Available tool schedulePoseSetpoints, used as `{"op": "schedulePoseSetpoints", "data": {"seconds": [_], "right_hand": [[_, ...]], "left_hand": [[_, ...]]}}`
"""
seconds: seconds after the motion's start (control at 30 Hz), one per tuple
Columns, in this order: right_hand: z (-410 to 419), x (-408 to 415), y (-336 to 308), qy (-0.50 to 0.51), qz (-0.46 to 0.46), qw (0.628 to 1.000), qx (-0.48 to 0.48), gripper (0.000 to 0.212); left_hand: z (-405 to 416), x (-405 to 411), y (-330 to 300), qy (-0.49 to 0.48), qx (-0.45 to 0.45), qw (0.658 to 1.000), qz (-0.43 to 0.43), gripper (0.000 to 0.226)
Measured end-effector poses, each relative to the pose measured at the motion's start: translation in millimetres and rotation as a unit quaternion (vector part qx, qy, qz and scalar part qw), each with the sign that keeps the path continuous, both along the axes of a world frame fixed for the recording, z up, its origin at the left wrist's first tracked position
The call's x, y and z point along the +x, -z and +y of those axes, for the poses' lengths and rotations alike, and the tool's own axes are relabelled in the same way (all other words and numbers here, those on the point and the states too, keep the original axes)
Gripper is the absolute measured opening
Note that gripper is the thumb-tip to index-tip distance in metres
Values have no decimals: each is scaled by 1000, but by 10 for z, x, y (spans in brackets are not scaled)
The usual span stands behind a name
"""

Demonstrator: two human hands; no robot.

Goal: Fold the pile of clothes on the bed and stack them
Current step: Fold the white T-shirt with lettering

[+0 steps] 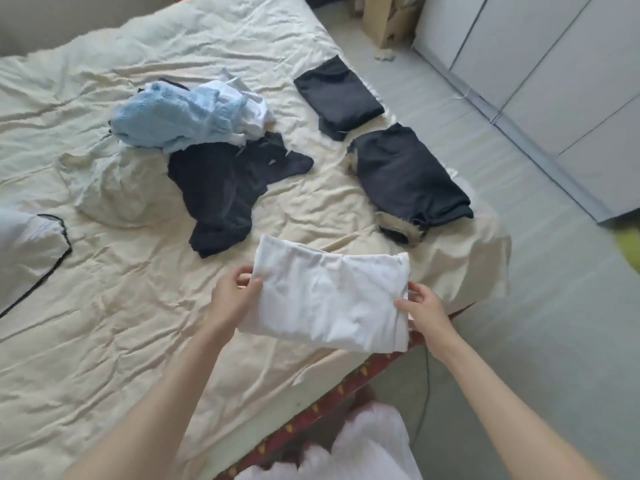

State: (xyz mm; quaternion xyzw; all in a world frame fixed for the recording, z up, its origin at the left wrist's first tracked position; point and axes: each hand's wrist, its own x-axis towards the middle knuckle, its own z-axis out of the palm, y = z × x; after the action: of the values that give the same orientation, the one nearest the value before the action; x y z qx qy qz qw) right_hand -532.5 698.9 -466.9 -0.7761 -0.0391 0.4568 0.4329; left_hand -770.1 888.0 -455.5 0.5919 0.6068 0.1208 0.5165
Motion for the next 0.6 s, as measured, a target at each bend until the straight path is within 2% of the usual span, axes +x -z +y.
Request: {"op": "schedulePoseSetpoints", "data": {"seconds": [0.17, 0.27, 0.4, 0.6], "right_hand": [[272, 1008, 163, 64, 85, 994, 2, 20], [504, 1539, 240, 94, 105, 990, 19, 18], [806, 2081, 384, 137, 126, 982, 43, 16], [1035, 2446, 765, 186, 150, 969, 60, 18]], "left_hand": [[544, 1311, 12, 63, 62, 994, 60, 16], [939, 2136, 55, 99, 108, 985, 88, 20], [1378, 3071, 189, 123, 159, 976, 84, 23], [1793, 4030, 610, 171, 206, 960, 84, 27]]}}
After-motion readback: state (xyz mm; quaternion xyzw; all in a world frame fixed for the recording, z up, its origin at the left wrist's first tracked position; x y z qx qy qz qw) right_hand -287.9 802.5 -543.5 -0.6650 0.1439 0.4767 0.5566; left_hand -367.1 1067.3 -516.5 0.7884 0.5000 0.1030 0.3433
